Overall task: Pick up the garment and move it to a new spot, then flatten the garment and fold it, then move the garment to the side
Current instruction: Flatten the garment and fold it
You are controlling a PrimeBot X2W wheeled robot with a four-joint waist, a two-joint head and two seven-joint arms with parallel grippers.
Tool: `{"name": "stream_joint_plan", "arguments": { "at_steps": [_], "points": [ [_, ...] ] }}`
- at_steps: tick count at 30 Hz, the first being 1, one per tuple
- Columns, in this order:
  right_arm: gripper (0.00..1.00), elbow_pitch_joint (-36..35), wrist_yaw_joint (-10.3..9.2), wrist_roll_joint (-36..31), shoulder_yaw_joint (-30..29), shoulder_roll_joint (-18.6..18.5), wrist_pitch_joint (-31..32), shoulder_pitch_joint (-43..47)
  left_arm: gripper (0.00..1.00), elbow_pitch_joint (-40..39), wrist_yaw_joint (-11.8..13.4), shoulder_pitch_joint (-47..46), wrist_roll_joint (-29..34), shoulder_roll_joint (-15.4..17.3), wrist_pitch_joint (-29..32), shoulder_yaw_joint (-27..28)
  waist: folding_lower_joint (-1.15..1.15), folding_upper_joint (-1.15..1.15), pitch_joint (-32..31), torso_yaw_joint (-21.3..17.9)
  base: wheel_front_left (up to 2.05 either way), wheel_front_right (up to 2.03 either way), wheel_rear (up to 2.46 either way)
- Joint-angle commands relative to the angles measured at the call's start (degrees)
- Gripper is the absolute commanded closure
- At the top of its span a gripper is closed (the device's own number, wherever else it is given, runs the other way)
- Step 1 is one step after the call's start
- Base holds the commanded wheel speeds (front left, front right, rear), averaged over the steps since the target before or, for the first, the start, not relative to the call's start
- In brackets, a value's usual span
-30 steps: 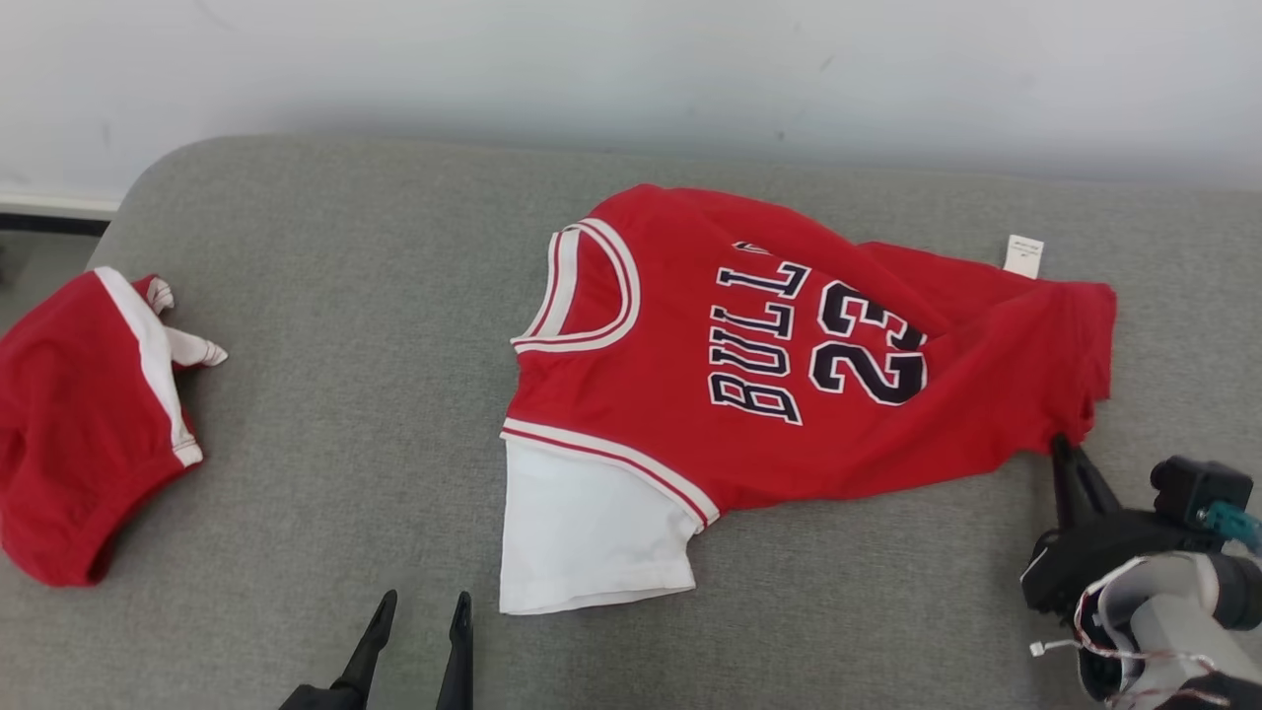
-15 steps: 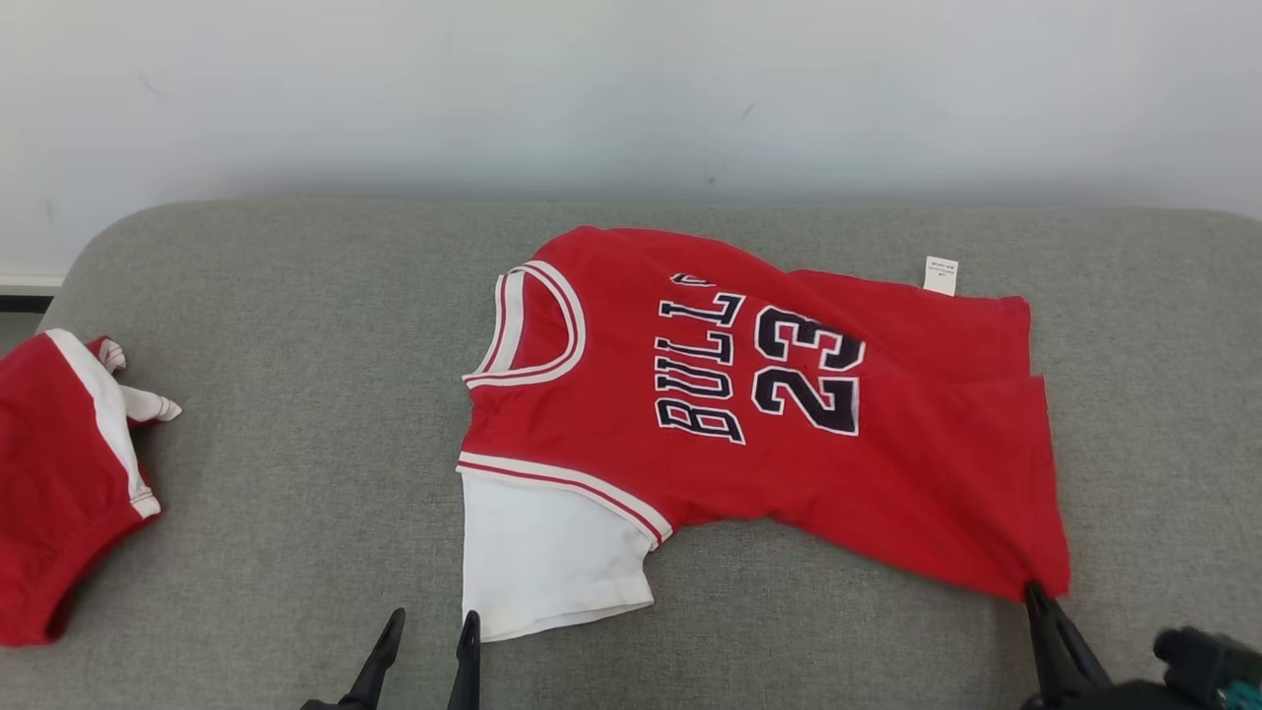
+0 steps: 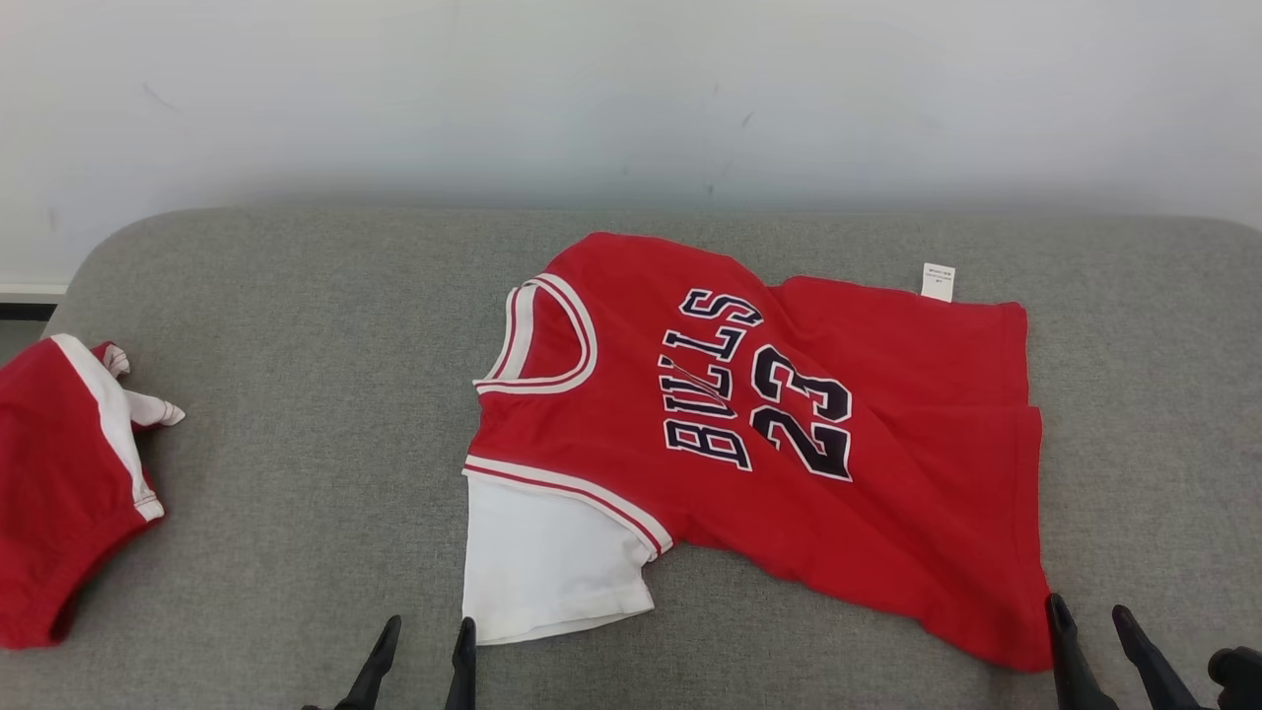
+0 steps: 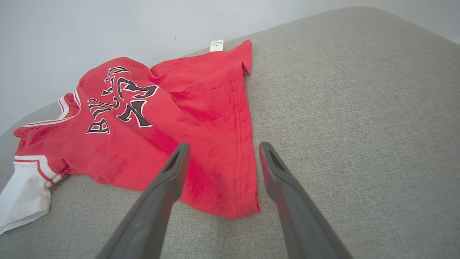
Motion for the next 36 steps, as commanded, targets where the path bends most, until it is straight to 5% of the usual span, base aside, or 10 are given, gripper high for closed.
{"name": "stream_joint_plan", "arguments": {
  "at_steps": [1, 20, 22, 26, 36],
  "points": [
    [0.00, -0.72, -0.13, -0.97, -0.43, 0.31, 0.19, 0.44, 0.00, 0.01, -0.20, 0.42, 0.19, -0.04, -0.19, 0.13, 0.00, 0.00, -0.09, 0.11, 0.00, 0.00, 0.00],
    [0.00, 17.21, -0.14, -3.51, 1.85, -1.18, -3.03, -6.24, 0.00, -0.25, -0.50, 0.93, 0.96, -0.03, -0.19, 0.85, 0.00, 0.00, -0.49, 1.09, 0.00, 0.00, 0.00],
    [0.14, 18.90, -0.14, -3.60, 2.16, -1.43, -3.74, -7.27, 0.00, -0.34, -0.34, 0.87, 1.06, -0.04, -0.19, 0.82, 0.00, 0.00, -0.41, 1.23, 0.00, 0.00, 0.00],
    [1.00, 21.48, -0.14, -3.63, 3.30, -1.99, -4.65, -9.15, 0.00, -0.45, -0.36, 0.91, 1.06, -0.04, -0.19, 0.90, 0.00, 0.00, -0.22, 1.39, 0.00, 0.00, 0.00],
    [1.00, 24.67, -0.14, -2.24, 4.60, -4.86, -6.55, -16.17, 0.00, -0.52, -0.20, 0.28, 0.68, -0.04, -0.19, 0.60, 0.00, 0.00, 0.56, 2.12, 0.00, 0.00, 0.00]
  ]
}}
